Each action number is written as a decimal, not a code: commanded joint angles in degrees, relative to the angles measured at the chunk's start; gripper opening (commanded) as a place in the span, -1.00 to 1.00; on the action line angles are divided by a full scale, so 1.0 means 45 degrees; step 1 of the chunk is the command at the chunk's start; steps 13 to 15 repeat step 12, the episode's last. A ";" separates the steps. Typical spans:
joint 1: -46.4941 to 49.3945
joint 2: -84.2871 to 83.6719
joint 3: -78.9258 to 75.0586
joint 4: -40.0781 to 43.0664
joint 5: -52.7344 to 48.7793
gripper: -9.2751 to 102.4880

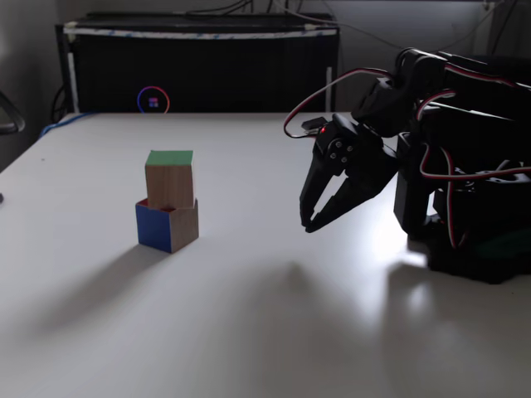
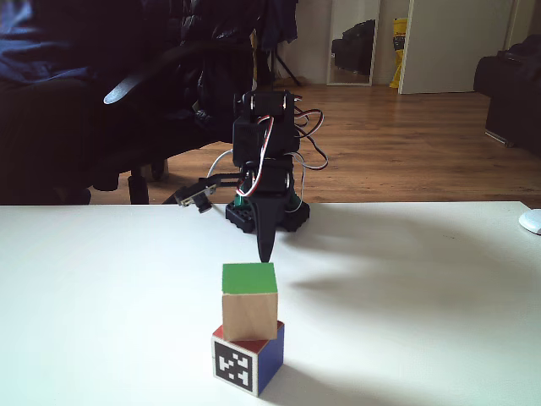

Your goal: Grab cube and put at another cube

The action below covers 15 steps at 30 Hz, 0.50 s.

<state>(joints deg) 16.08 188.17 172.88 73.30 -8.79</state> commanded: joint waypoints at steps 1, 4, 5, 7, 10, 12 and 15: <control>-0.0020 0.0039 -0.0625 0.0137 -0.0020 -0.83; 0.0156 0.0039 -0.0625 0.0137 0.0137 -0.83; 0.0156 0.0039 -0.0625 0.0137 0.0137 -0.83; 0.0156 0.0039 -0.0625 0.0137 0.0137 -0.83; 0.0156 0.0039 -0.0625 0.0137 0.0137 -0.83; 0.0156 0.0039 -0.0625 0.0137 0.0137 -0.83; 0.0156 0.0039 -0.0625 0.0137 0.0137 -0.83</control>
